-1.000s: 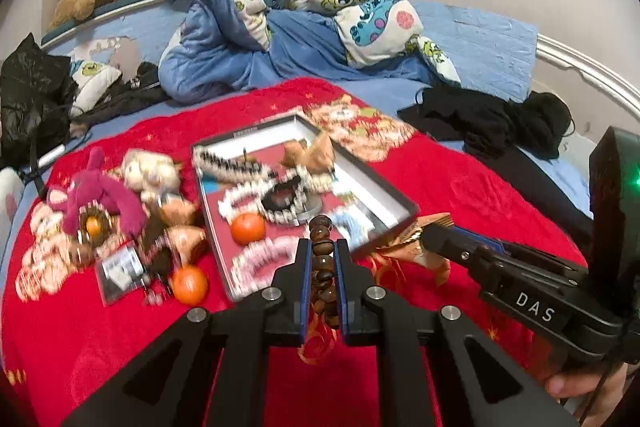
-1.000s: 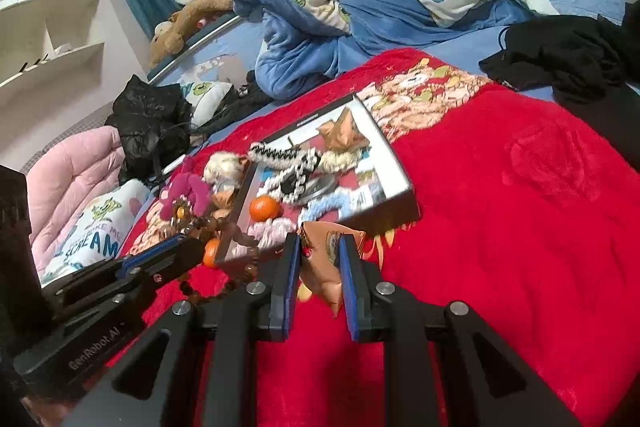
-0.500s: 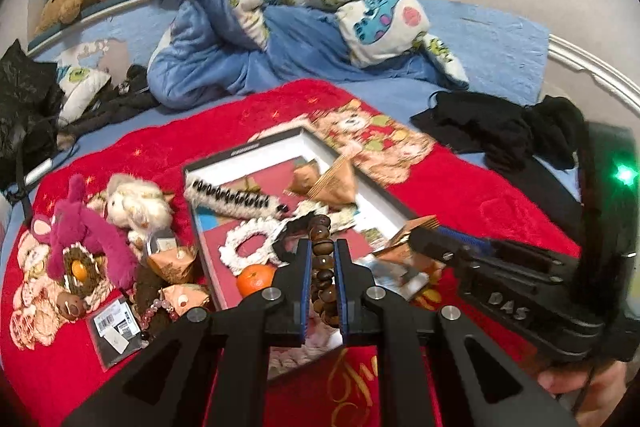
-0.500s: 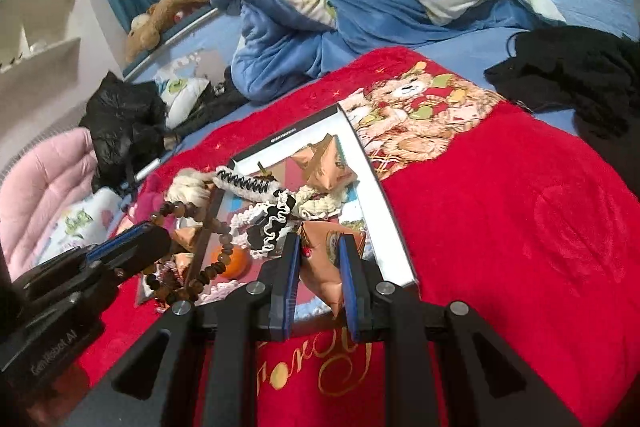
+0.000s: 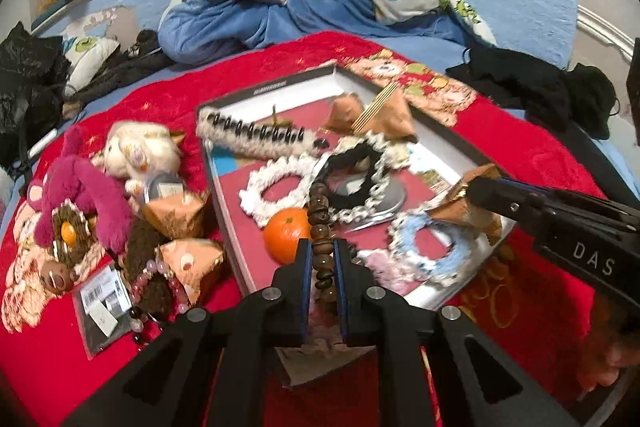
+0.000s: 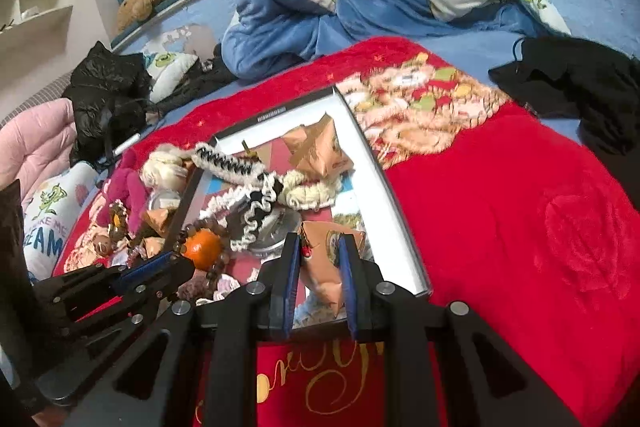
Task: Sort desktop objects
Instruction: 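Carry the packet and bracelet into the open box and open both tools, then withdraw both tools from the box toward the remaining items on the bedspread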
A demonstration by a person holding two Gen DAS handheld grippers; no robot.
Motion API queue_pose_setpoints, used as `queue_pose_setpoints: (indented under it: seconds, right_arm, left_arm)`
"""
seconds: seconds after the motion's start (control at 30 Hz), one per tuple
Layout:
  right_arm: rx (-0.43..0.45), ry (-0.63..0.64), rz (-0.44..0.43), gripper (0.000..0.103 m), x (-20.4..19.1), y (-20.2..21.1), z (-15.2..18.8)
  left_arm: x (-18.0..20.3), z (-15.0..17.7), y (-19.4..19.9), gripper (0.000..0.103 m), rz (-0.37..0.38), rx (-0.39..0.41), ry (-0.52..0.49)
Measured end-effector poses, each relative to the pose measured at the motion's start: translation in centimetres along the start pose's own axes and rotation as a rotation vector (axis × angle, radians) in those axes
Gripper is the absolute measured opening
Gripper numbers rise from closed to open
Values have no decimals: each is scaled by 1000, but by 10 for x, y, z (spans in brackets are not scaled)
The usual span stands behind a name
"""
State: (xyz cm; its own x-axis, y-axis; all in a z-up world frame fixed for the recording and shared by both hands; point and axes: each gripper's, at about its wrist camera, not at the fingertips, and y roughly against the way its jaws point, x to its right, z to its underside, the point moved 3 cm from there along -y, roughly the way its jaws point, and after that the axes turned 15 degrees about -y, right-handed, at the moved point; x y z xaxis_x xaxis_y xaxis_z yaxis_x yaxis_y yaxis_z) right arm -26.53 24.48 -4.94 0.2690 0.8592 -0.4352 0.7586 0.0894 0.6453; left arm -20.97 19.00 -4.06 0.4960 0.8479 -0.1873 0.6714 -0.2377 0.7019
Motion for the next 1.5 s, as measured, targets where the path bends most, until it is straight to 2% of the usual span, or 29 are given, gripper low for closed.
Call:
queue_pose_setpoints:
  seconds: [0.07,0.3,0.47,0.53,0.6,0.67,0.73,0.83,0.9,0.93,0.97,1.0,1.03,1.07,1.2,1.5]
  right_arm:
    - [-16,24,43,19,-1,-6,4]
    - [-32,26,45,20,-4,-10,8]
    - [-27,22,50,22,-4,-9,8]
    - [-27,20,51,25,-4,-9,8]
    - [-26,19,49,25,-6,-8,8]
    - [-23,23,52,27,-7,-7,9]
    - [-19,30,62,39,-8,-6,9]
    - [-6,31,92,53,-8,-6,9]
    - [0,32,106,60,-7,-5,7]
    - [2,28,106,68,-7,-3,7]
    - [3,28,104,74,-6,-3,6]
    - [6,31,103,90,-7,-2,5]
    - [11,37,104,99,-9,-1,5]
    - [16,45,93,103,-11,1,5]
    - [56,88,119,103,-19,7,4]
    - [48,66,96,103,-18,8,4]
  left_arm:
    - [0,4,-4,11,2,-5,-1]
    - [0,12,-11,11,14,-1,21]
    - [-2,12,-9,12,-5,14,39]
    - [-4,13,-7,12,-23,23,49]
    - [-5,13,-6,24,-28,24,53]
    - [-4,12,-5,31,-21,33,47]
    - [-2,10,-3,47,-27,39,33]
    - [3,8,-3,62,-9,40,8]
    - [6,7,-3,78,10,42,-10]
    - [8,6,-2,83,23,45,-22]
    - [11,6,-1,97,31,53,-32]
    - [12,4,1,103,19,62,-35]
    - [10,3,3,103,-8,53,-31]
    - [8,3,4,103,-9,42,-29]
    - [-1,5,4,103,-13,34,2]
    - [-11,5,12,103,-22,47,29]
